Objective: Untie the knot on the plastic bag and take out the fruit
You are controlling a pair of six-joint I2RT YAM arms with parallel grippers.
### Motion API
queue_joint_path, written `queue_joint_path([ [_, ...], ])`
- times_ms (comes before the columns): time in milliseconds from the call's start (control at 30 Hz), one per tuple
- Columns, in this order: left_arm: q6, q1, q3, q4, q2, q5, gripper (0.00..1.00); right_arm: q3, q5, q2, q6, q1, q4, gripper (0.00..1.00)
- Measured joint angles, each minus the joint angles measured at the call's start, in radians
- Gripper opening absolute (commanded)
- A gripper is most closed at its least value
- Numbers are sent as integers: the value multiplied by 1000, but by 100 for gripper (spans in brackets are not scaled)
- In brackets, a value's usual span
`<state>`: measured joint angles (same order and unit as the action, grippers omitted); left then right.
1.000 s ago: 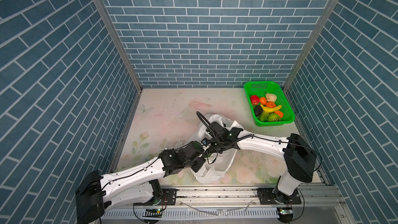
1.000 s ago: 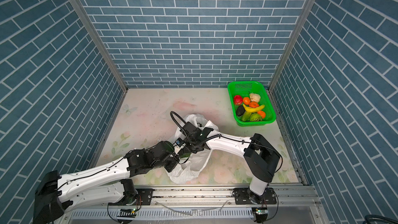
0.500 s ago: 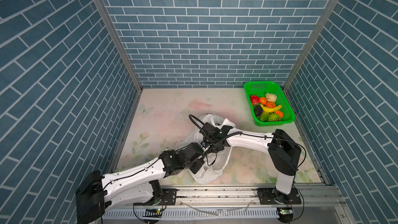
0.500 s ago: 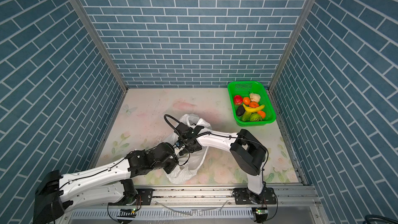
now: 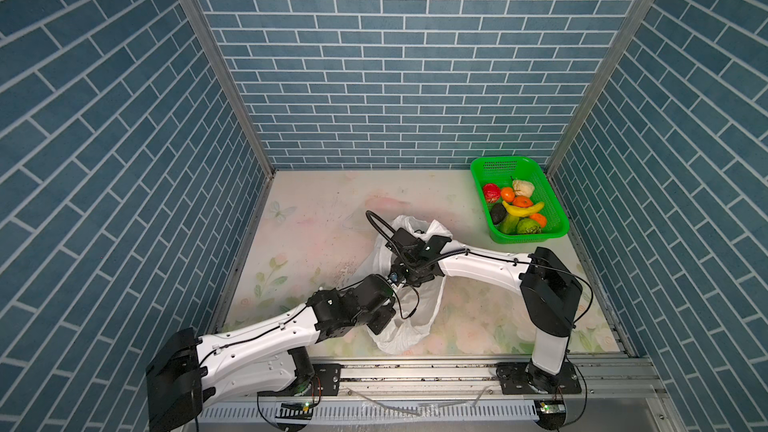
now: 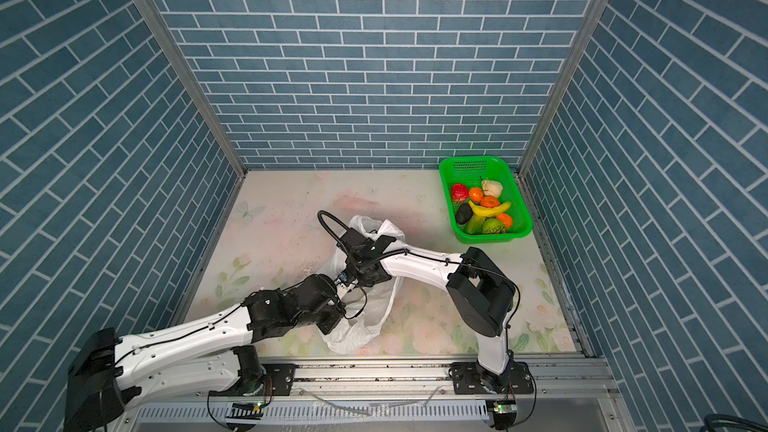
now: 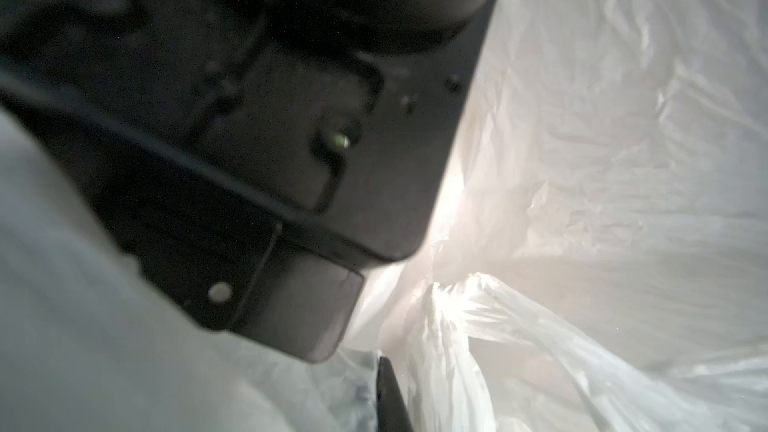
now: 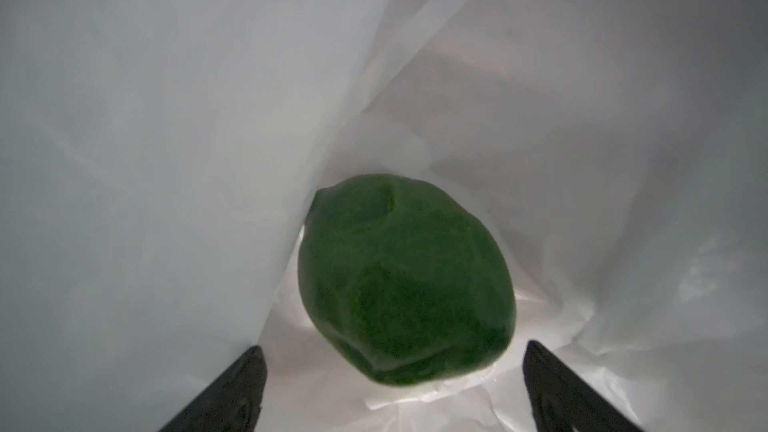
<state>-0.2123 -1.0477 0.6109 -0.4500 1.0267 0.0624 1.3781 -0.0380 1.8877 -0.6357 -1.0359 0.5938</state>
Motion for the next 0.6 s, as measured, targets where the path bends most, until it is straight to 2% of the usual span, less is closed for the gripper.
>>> queue_joint_path([
  [133,0,0,0,0,0,-3,0,43,-4,36,21,0,9,93],
  [367,0,0,0,0,0,-11,0,105,-7,105,43,0,17,72],
  [500,0,0,0,0,-1,-14,0,126,-13,117,47,0,19,56],
  [600,0,0,0,-1,-4,-15,0,126,-13,123,50,0,21,50],
])
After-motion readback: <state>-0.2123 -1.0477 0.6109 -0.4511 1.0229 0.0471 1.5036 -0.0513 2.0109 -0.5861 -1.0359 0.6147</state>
